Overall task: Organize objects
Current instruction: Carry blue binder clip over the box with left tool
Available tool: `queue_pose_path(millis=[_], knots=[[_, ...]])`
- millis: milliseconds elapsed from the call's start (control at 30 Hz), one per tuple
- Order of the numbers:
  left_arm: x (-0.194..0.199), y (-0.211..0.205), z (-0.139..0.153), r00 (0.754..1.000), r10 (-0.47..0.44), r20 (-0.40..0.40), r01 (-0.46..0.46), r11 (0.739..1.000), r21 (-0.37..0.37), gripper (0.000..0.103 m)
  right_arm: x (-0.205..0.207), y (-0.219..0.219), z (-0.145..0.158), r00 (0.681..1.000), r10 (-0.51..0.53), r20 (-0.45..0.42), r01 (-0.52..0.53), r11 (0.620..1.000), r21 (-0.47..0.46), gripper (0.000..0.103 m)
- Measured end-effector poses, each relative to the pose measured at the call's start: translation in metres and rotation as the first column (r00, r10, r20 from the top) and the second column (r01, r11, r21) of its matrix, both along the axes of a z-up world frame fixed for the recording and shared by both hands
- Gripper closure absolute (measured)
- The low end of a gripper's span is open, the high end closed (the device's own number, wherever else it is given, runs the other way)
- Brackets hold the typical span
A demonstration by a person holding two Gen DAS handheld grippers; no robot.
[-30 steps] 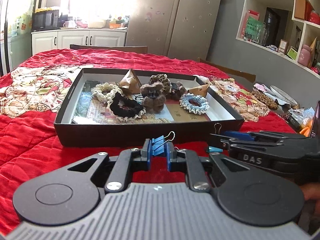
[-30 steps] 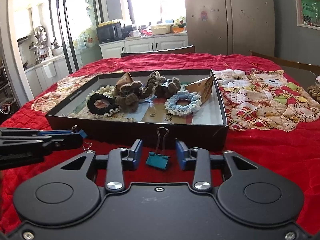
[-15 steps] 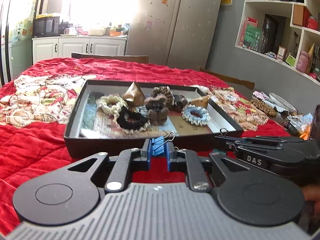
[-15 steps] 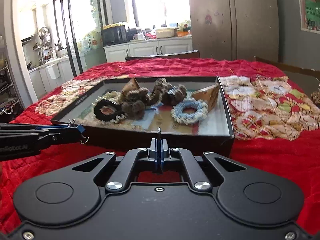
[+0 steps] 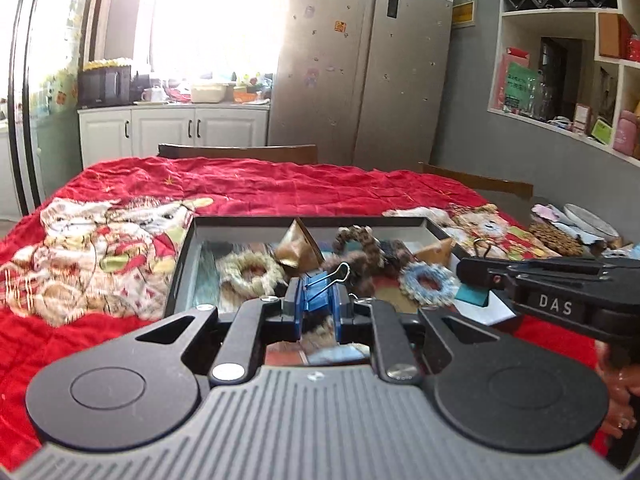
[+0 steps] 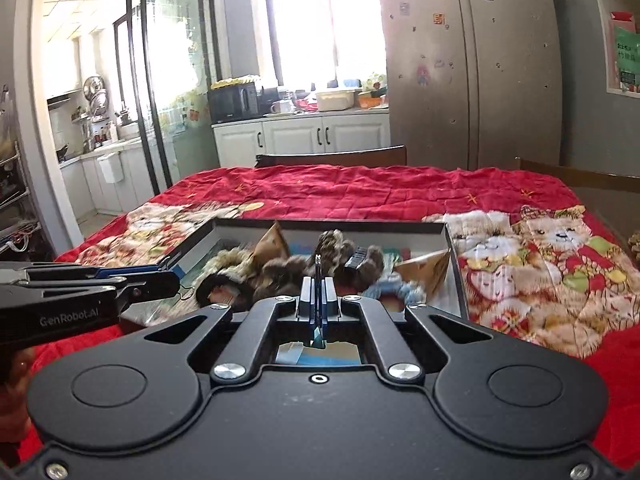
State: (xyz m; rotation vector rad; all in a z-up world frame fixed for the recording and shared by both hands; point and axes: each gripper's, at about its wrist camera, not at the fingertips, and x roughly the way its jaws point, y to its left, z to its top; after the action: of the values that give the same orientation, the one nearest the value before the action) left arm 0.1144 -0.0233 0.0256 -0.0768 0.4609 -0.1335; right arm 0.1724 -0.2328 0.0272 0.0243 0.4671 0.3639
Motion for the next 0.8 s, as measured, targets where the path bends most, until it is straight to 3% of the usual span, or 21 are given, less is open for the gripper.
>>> queue_pose_path(millis=[433, 800], knots=[[0.053, -0.002, -0.015, 0.998, 0.057, -0.020, -0.056, 0.997, 0.051, 0.086, 0.053, 0.007, -0.016, 0.998, -0.063, -0.031, 0.063, 0.998, -0.021, 0.100], [0.074, -0.003, -0.032, 0.996, 0.083, -0.041, -0.079, 0.993, 0.089, 0.086, 0.074, 0.008, -0.038, 0.993, -0.095, -0.071, 0.092, 0.995, -0.036, 0.100]])
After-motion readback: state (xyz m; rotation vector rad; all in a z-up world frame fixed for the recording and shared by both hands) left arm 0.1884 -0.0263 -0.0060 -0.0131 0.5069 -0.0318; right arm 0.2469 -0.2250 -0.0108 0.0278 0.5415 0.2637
